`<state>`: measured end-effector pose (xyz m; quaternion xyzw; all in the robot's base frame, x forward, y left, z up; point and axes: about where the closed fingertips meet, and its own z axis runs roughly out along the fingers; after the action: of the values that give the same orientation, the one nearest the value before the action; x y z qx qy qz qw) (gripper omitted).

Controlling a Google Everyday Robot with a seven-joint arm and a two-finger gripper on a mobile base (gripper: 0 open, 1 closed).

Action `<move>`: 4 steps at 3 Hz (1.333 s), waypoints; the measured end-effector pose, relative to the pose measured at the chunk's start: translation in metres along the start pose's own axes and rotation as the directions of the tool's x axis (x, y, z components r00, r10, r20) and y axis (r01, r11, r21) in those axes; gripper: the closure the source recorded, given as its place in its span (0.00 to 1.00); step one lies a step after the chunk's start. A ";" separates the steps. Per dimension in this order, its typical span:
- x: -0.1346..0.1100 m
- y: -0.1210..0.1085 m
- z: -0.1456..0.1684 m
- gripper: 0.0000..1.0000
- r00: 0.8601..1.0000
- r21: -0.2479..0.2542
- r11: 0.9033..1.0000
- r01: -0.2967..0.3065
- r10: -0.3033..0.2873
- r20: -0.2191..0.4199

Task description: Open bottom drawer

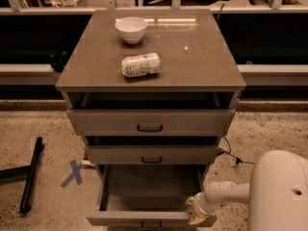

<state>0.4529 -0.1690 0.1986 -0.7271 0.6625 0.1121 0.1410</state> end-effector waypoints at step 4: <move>0.049 -0.049 -0.151 0.00 0.990 0.268 0.953 -0.139 0.142 0.008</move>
Offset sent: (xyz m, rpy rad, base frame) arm 0.0375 -0.0395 0.0991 0.0202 -0.1867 -0.0955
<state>0.5027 -0.2645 0.3255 -0.6531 0.7222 0.0271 0.2260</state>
